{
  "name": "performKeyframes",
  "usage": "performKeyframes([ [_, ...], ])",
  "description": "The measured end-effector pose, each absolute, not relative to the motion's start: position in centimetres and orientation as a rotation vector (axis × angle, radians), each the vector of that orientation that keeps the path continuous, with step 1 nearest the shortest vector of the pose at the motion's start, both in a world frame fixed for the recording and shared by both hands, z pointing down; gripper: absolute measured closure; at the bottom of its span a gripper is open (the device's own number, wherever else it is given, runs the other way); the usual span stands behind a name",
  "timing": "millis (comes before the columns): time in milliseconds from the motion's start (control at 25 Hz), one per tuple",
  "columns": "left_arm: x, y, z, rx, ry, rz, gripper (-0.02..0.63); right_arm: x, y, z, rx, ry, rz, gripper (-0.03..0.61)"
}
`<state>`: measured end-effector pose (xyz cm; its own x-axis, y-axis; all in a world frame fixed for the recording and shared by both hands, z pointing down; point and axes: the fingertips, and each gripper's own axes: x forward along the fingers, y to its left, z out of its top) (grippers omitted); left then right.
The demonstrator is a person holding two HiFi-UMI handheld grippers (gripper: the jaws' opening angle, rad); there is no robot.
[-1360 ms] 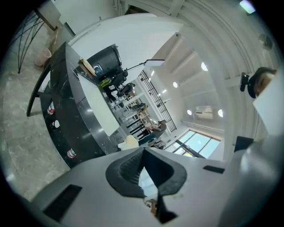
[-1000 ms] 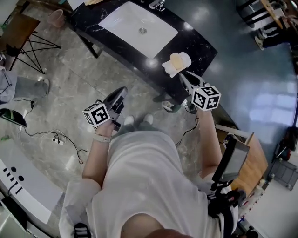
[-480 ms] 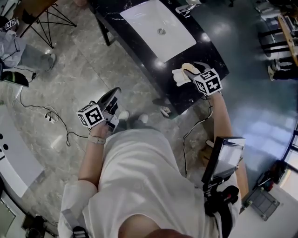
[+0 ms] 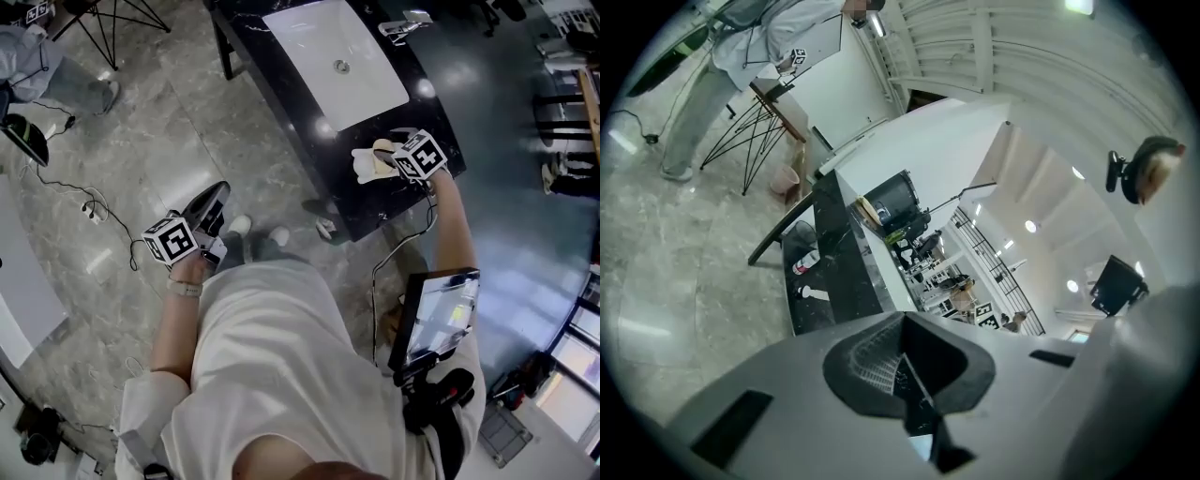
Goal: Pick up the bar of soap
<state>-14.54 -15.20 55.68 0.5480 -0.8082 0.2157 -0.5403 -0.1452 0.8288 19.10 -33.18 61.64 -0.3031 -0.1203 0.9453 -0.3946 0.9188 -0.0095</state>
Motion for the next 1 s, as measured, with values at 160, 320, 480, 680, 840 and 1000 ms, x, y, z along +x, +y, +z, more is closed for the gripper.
performKeyframes([
  [160, -15.1, -15.0, 56.1, 1.801, -1.132, -0.360, 0.606, 18.5, -32.8, 62.7, 0.292, -1.867, 0.309, 0.328],
  [320, -14.8, -14.9, 56.3, 1.795, -1.127, -0.365, 0.606, 18.4, -32.6, 63.0, 0.252, -1.874, 0.350, 0.328],
  [480, -14.6, -15.0, 56.2, 1.795, -1.121, -0.365, 0.606, 18.2, -32.2, 62.9, 0.224, -1.869, 0.335, 0.337],
  [680, -14.6, -15.1, 56.0, 1.803, -1.116, -0.364, 0.606, 17.6, -31.8, 62.5, 0.222, -1.835, 0.261, 0.390],
  [840, -14.5, -15.2, 55.5, 1.824, -1.102, -0.369, 0.606, 17.1, -31.5, 62.2, 0.231, -1.791, 0.198, 0.414],
  [1000, -14.6, -15.0, 55.4, 1.828, -1.096, -0.368, 0.606, 16.9, -31.1, 61.4, 0.245, -1.767, 0.149, 0.428],
])
